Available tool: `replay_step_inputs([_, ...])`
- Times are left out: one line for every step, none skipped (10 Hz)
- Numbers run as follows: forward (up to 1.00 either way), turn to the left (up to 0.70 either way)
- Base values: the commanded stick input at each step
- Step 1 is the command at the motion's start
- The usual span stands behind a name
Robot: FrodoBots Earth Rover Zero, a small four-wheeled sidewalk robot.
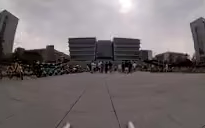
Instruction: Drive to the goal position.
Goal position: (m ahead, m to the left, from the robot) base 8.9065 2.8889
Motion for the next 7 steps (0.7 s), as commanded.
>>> replay_step_inputs([0.70, 0.00])
replay_step_inputs([0.70, 0.00])
replay_step_inputs([0.70, 0.00])
replay_step_inputs([0.70, 0.00])
replay_step_inputs([0.70, 0.00])
replay_step_inputs([0.70, 0.00])
replay_step_inputs([0.70, 0.00])
